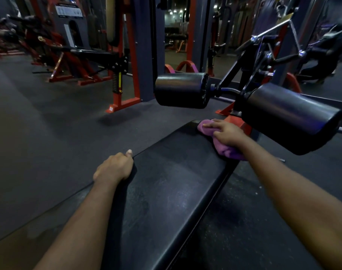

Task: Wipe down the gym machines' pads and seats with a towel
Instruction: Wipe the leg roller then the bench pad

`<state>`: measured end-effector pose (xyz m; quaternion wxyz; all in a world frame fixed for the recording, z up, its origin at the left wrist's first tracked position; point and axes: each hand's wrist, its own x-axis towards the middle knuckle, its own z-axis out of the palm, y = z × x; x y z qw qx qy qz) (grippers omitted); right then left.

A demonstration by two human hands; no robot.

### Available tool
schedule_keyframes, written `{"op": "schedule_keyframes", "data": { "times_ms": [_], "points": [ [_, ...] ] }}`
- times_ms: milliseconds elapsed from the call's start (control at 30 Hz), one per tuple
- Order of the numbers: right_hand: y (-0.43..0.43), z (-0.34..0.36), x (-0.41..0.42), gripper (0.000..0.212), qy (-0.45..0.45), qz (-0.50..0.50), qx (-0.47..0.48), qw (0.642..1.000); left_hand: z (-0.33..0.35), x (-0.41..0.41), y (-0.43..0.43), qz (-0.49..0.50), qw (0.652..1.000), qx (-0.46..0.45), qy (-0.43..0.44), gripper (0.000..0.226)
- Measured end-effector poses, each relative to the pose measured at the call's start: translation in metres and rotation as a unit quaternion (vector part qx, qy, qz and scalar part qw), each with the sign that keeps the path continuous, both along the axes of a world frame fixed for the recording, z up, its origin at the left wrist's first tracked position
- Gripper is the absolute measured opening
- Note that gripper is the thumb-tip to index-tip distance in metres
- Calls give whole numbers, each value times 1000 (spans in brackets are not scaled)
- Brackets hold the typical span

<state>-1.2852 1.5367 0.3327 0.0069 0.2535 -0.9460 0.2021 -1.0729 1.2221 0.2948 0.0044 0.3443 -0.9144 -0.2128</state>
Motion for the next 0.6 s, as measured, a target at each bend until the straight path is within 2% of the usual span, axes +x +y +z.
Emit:
{"op": "schedule_keyframes", "data": {
  "times_ms": [67, 167, 233, 267, 333, 400, 433, 500, 600],
  "points": [
    [-23, 0, 34, 54, 25, 17, 28, 999, 0, 1, 0, 1, 1000, 4, -2, 69],
    [-43, -6, 98, 58, 31, 143, 23, 989, 4, 4, 3, 1, 1000, 12, 6, 68],
    [-34, -6, 111, 62, 16, 215, -3, 976, 8, 7, 5, -6, 1000, 11, 8, 68],
    [-25, -7, 101, 64, 6, 210, -15, 978, 10, 11, 7, -8, 1000, 9, 10, 68],
    [-9, -4, 69, 62, 4, 83, -50, 995, 14, 15, 9, -16, 1000, -5, 17, 67],
    [-12, 5, 59, 54, 10, -44, -16, 999, 17, 20, 11, -20, 1000, -7, 15, 67],
    [-25, 5, 64, 52, 15, -54, 27, 998, 18, 20, 12, -24, 1000, -9, 14, 67],
    [-53, -2, 94, 51, 31, 20, 76, 996, 18, 21, 12, -30, 999, -13, 11, 67],
    [-58, -8, 134, 60, 15, 205, 16, 979, 22, 24, 8, -34, 999, -1, 5, 68]
  ]
}}
